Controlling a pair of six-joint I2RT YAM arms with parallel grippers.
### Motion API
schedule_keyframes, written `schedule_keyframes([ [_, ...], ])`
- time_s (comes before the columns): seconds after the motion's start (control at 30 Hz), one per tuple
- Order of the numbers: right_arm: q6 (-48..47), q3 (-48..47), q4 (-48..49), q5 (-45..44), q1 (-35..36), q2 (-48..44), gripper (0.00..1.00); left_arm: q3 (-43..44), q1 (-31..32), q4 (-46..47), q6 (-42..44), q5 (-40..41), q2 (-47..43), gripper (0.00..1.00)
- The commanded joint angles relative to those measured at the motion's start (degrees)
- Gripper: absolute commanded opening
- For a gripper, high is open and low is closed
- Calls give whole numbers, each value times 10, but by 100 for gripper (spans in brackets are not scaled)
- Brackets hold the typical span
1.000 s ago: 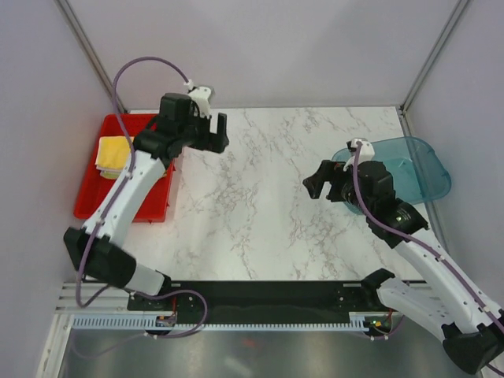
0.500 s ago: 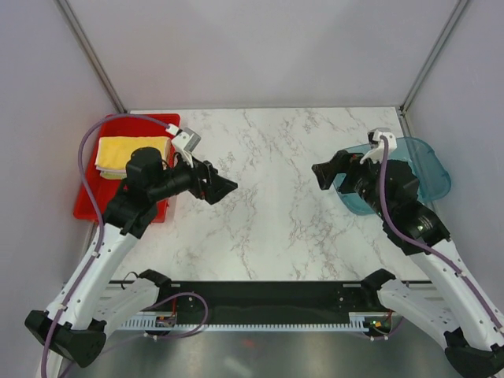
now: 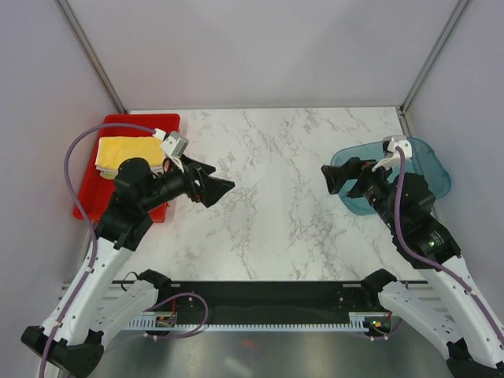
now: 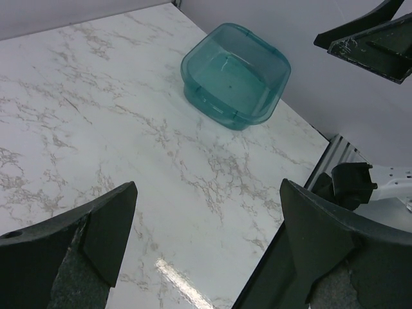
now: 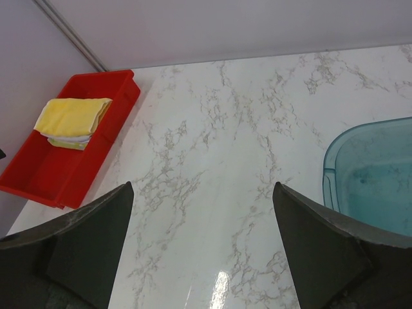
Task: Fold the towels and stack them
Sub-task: Neatly place the folded towel into the bin
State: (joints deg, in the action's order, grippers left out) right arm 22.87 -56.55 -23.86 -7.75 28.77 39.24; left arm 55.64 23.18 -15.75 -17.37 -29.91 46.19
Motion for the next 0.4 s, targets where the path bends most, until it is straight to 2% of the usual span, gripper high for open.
schedule_keyframes([
  [0.0,-8,5,13,-11,1,-14,98,20,-2,17,-20,13,-18,100],
  [0.37,-2,14,12,-20,2,-29,98,21,-2,-3,-11,17,-30,100],
])
